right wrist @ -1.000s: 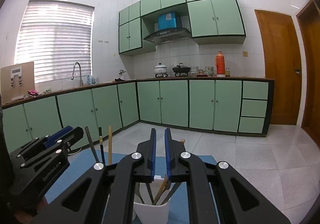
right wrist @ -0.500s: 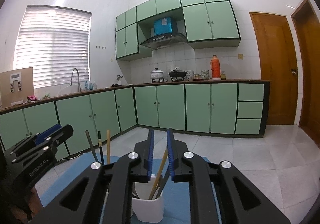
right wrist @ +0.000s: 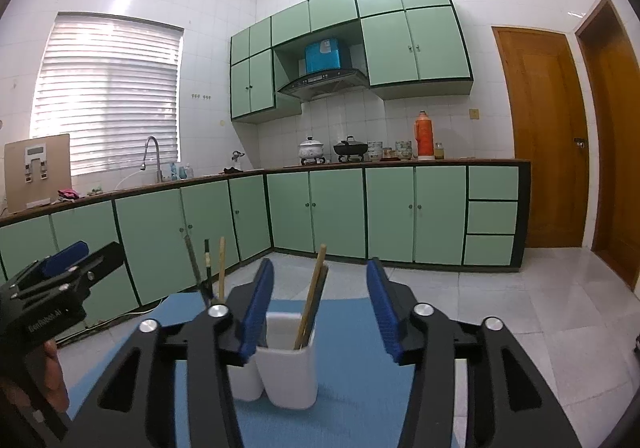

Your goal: Organize utensils

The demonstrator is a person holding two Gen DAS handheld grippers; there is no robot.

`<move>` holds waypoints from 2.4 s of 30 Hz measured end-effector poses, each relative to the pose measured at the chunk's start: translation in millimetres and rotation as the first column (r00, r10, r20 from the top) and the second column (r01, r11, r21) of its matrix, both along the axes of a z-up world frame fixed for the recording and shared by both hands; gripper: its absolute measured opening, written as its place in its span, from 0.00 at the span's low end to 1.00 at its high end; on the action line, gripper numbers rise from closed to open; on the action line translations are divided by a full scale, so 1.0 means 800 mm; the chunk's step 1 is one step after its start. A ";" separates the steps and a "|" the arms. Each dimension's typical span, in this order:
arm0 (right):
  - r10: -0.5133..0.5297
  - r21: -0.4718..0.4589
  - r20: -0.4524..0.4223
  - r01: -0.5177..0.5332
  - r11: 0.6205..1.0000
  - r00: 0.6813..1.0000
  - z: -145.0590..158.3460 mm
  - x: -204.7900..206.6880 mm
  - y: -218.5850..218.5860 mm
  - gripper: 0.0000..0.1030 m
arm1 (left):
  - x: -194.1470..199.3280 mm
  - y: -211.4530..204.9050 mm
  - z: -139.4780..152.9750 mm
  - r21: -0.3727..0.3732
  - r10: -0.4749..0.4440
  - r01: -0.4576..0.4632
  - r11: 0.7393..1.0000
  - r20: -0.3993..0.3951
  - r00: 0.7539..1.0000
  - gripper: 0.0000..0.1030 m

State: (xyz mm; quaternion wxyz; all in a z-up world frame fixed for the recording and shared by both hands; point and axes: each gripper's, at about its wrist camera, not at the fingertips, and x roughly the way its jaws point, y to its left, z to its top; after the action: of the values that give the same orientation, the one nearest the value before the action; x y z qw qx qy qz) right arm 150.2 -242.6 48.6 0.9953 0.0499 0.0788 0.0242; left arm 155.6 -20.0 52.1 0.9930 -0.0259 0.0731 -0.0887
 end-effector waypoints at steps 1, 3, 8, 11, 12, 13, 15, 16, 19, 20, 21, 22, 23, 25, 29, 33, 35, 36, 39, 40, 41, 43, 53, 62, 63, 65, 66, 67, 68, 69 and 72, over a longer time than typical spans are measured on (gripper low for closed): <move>0.001 0.001 -0.003 -0.001 1.000 1.000 -0.002 -0.005 -0.001 0.55 | -0.006 0.001 -0.001 0.002 0.002 -0.002 1.000 0.000 1.000 0.84; -0.001 -0.003 -0.005 0.001 1.000 1.000 -0.006 -0.015 -0.001 0.60 | -0.018 0.003 -0.005 0.008 0.004 -0.004 1.000 0.000 1.000 0.87; 0.000 -0.005 -0.013 0.000 1.000 1.000 -0.015 -0.043 -0.003 0.75 | -0.043 0.010 -0.011 0.003 0.007 -0.007 1.000 -0.032 0.999 0.91; 0.000 -0.015 -0.019 0.000 1.000 1.000 -0.019 -0.060 -0.001 0.83 | -0.058 0.016 -0.016 0.001 0.012 -0.012 1.000 -0.052 0.999 0.94; 0.001 -0.016 -0.020 -0.002 1.000 1.000 -0.020 -0.064 -0.001 0.84 | -0.063 0.017 -0.017 0.002 0.015 -0.015 1.000 -0.058 0.998 0.95; 0.004 -0.017 -0.022 -0.004 1.000 1.000 -0.021 -0.071 0.000 0.87 | -0.067 0.019 -0.018 0.003 0.017 -0.017 1.000 -0.062 0.998 0.95; 0.008 -0.019 -0.024 -0.009 1.000 1.000 -0.022 -0.081 0.001 0.89 | -0.078 0.021 -0.021 0.007 0.016 -0.016 1.000 -0.074 0.997 0.95; 0.011 -0.024 -0.027 -0.012 1.000 1.000 -0.022 -0.086 0.003 0.91 | -0.082 0.020 -0.022 0.010 0.016 -0.015 1.000 -0.078 0.997 0.95; 0.021 -0.042 -0.039 -0.022 0.999 0.999 -0.025 -0.098 0.009 0.94 | -0.096 0.020 -0.028 0.025 0.017 -0.015 1.000 -0.100 0.995 0.95; 0.022 -0.047 -0.041 -0.024 0.999 0.999 -0.026 -0.102 0.011 0.94 | -0.099 0.020 -0.029 0.026 0.016 -0.013 1.000 -0.106 0.994 0.95; 0.023 -0.051 -0.045 -0.025 0.998 0.999 -0.027 -0.106 0.013 0.94 | -0.103 0.021 -0.032 0.029 0.015 -0.012 1.000 -0.113 0.993 0.95; 0.026 -0.053 -0.048 -0.029 0.998 0.998 -0.029 -0.109 0.014 0.94 | -0.107 0.021 -0.035 0.034 0.015 -0.011 0.999 -0.120 0.993 0.95; 0.030 -0.055 -0.053 -0.033 0.998 0.998 -0.030 -0.112 0.015 0.94 | -0.109 0.019 -0.036 0.038 0.015 -0.010 0.999 -0.125 0.992 0.95; 0.031 -0.060 -0.063 -0.034 0.998 0.998 -0.030 -0.115 0.016 0.94 | -0.115 0.020 -0.040 0.044 0.014 -0.007 0.999 -0.141 0.990 0.95; 0.032 -0.062 -0.085 -0.038 0.997 0.996 -0.037 -0.125 0.021 0.94 | -0.129 0.021 -0.047 0.049 0.013 -0.005 0.999 -0.163 0.987 0.95; 0.034 -0.047 -0.106 -0.039 0.998 0.994 -0.040 -0.133 0.022 0.94 | -0.140 0.022 -0.047 0.057 0.018 -0.008 0.998 -0.177 0.984 0.95; 0.033 -0.044 -0.103 -0.038 0.998 0.994 -0.039 -0.139 0.022 0.94 | -0.144 0.023 -0.045 0.056 0.022 -0.012 0.998 -0.182 0.983 0.95; 0.037 -0.043 -0.102 -0.041 0.998 0.994 -0.037 -0.141 0.023 0.94 | -0.145 0.023 -0.044 0.053 0.021 -0.012 0.999 -0.185 0.983 0.95; 0.031 -0.041 -0.110 -0.036 0.998 0.993 -0.036 -0.145 0.024 0.94 | -0.149 0.022 -0.041 0.056 0.021 -0.011 0.998 -0.190 0.982 0.95; 0.033 -0.040 -0.118 -0.038 0.999 0.993 -0.035 -0.146 0.025 0.94 | -0.150 0.021 -0.040 0.063 0.020 -0.008 0.998 -0.192 0.981 0.95; 0.029 -0.040 -0.131 -0.035 0.999 0.991 -0.034 -0.147 0.025 0.94 | -0.150 0.019 -0.039 0.070 0.021 -0.007 0.998 -0.198 0.980 0.95; 0.019 -0.046 -0.165 -0.027 0.999 0.986 -0.032 -0.147 0.025 0.94 | -0.152 0.016 -0.036 0.089 0.025 -0.006 0.996 -0.218 0.976 0.95; 0.011 -0.044 -0.229 -0.022 0.999 0.973 -0.018 -0.150 0.025 0.94 | -0.153 0.011 -0.018 0.085 0.027 -0.003 0.996 -0.277 0.960 0.95; 0.009 -0.059 -0.245 -0.024 0.998 0.969 -0.014 -0.141 0.028 0.94 | -0.145 0.013 -0.018 0.066 0.027 -0.008 0.998 -0.299 0.954 0.95; 0.010 -0.059 -0.246 -0.025 0.998 0.969 -0.014 -0.141 0.027 0.94 | -0.145 0.013 -0.018 0.065 0.029 -0.010 0.998 -0.298 0.954 0.95; 0.012 -0.057 -0.251 -0.028 0.998 0.968 -0.014 -0.138 0.028 0.94 | -0.143 0.013 -0.017 0.066 0.030 -0.011 0.998 -0.297 0.954 0.95; 0.016 -0.057 -0.254 -0.031 0.998 0.967 -0.015 -0.137 0.029 0.94 | -0.143 0.012 -0.016 0.068 0.032 -0.012 0.998 -0.297 0.954 0.95; 0.017 -0.057 -0.256 -0.033 0.998 0.967 -0.015 -0.135 0.029 0.94 | -0.143 0.012 -0.016 0.070 0.034 -0.013 0.997 -0.297 0.954 0.95; 0.019 -0.058 -0.258 -0.035 0.998 0.966 -0.015 -0.134 0.030 0.94 | -0.143 0.011 -0.016 0.073 0.034 -0.013 0.997 -0.296 0.955 0.95; 0.020 -0.058 -0.259 -0.037 0.998 0.966 -0.014 -0.132 0.030 0.94 | -0.143 0.011 -0.016 0.074 0.034 -0.012 0.997 -0.296 0.955 0.95; 0.023 -0.059 -0.259 -0.040 0.997 0.966 -0.013 -0.129 0.031 0.94 | -0.143 0.012 -0.016 0.072 0.035 -0.015 0.997 -0.295 0.955 0.95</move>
State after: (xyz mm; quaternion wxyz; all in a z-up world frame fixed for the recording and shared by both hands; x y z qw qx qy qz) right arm 47.3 -217.6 38.0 0.9772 0.0197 0.2093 0.0308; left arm 41.5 -10.7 39.5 0.9723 -0.0056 0.2234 -0.0687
